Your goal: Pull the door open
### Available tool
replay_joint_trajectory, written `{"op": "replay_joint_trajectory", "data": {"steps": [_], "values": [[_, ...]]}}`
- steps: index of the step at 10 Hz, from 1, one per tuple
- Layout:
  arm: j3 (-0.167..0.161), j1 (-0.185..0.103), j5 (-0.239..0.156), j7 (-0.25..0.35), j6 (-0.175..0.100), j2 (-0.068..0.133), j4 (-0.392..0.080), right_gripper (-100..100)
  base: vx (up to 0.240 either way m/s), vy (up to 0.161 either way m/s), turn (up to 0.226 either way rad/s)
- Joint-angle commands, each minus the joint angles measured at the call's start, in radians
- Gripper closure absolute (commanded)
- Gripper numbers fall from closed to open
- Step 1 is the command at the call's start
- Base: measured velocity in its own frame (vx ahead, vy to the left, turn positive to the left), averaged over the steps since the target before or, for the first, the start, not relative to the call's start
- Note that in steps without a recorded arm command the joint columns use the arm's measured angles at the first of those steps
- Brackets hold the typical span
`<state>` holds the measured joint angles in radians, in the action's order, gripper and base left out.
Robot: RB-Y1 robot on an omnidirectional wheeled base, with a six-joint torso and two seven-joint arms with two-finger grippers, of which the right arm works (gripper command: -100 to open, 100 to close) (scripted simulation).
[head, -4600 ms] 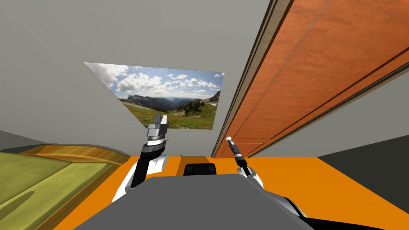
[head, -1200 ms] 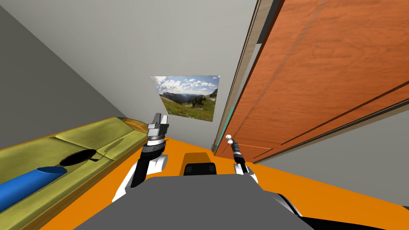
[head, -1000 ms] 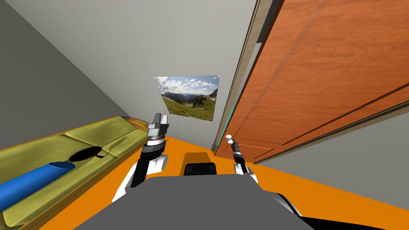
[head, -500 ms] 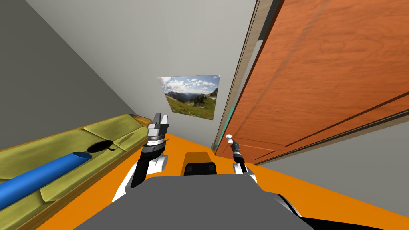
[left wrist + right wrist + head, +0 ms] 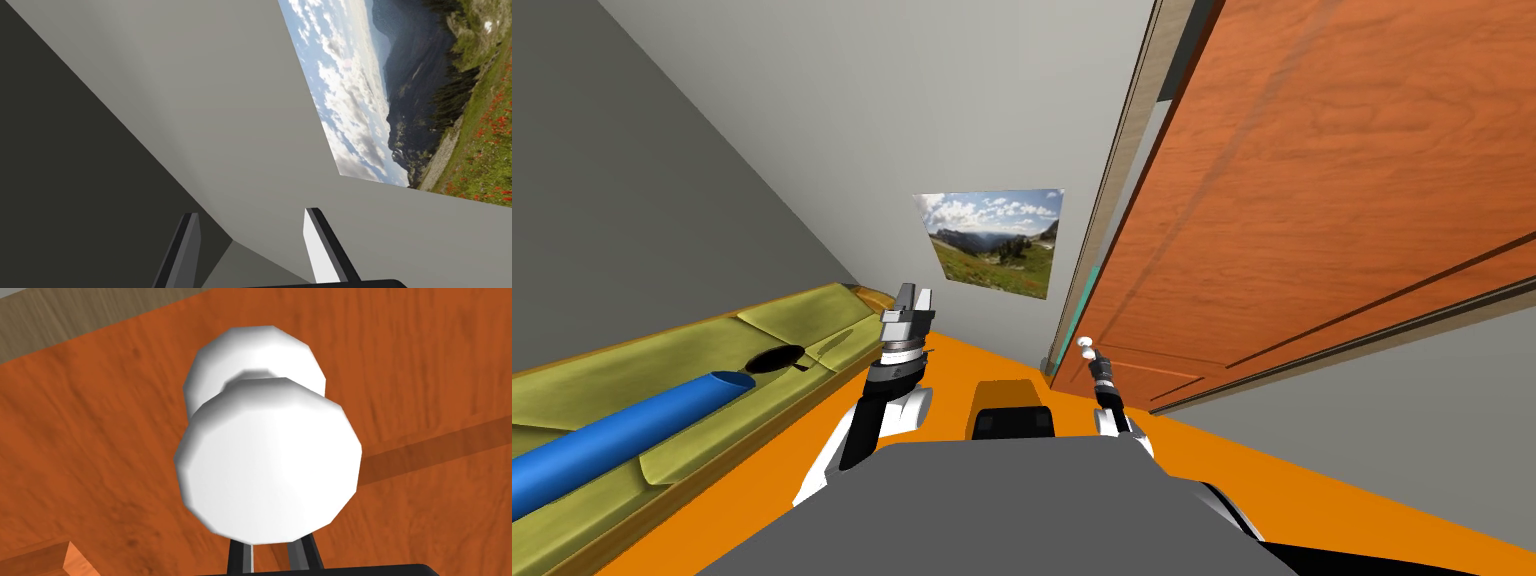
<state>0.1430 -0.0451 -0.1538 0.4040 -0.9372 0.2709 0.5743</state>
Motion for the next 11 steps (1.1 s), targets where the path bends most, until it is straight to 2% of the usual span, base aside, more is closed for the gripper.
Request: {"op": "replay_joint_trajectory", "data": {"steps": [1, 2, 3, 6, 10, 11], "values": [[-0.013, -0.003, -0.003, 0.025, -0.001, -0.012, 0.032, 100, -0.044, -0.019, 0.054], [-0.019, -0.003, -0.021, 0.066, 0.005, -0.014, 0.035, 100, -0.054, -0.017, 0.089], [-0.011, -0.001, -0.028, 0.073, 0.008, -0.008, 0.003, -100, -0.044, -0.037, 0.016], [-0.021, -0.008, -0.049, 0.137, 0.016, -0.015, 0.006, -100, -0.067, 0.013, 0.033], [-0.04, -0.02, -0.092, 0.251, 0.03, -0.029, 0.011, -100, -0.085, -0.009, 0.036], [-0.04, -0.02, -0.092, 0.263, 0.03, -0.029, 0.011, -100, -0.053, -0.01, 0.013]]}}
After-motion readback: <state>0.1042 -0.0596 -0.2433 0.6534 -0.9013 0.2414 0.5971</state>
